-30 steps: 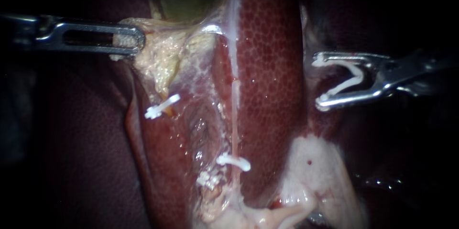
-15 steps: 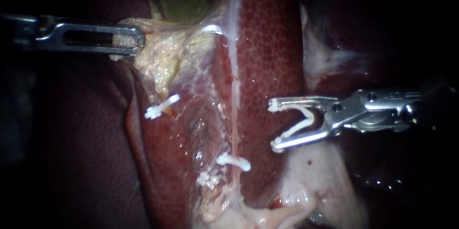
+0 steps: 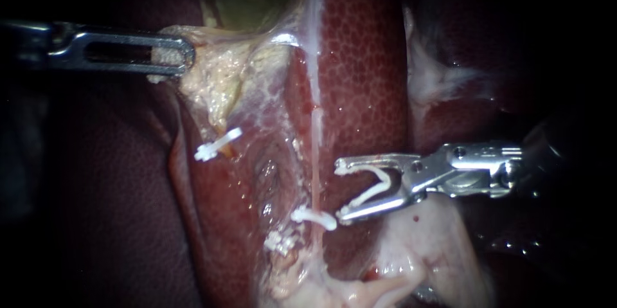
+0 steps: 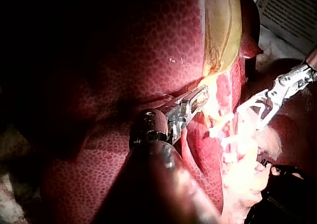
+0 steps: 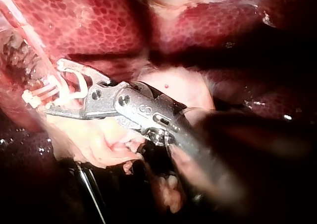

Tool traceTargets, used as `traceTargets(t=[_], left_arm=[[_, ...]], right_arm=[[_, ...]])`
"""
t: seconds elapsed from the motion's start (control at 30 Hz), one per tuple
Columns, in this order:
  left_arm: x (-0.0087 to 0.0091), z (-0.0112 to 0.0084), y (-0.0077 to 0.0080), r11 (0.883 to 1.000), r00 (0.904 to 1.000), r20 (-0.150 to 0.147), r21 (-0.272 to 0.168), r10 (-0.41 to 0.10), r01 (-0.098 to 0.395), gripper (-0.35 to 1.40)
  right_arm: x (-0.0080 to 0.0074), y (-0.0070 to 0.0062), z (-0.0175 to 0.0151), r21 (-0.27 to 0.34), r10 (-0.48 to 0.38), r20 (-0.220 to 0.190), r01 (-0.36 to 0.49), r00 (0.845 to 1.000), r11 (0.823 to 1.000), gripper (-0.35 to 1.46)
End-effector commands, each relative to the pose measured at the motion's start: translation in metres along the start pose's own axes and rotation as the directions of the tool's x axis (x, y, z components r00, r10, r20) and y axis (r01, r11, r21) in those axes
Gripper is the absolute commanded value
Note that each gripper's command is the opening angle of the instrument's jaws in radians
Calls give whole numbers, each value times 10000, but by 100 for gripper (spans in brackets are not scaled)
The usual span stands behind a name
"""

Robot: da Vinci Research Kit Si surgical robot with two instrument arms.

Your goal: Clipping second clip right tube

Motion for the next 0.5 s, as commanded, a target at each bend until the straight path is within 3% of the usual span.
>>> traceTargets(t=[0.03,0.5], left_arm=[[0,-1,0,10000,10000,3,-3,-2,2,-35],[1,0,-1,10000,10000,11,-13,4,-4,-35]], right_arm=[[-1,1,2,-9,21,-2,-21,10000,10000,57],[-22,11,34,108,334,140,-335,9993,9994,57]])
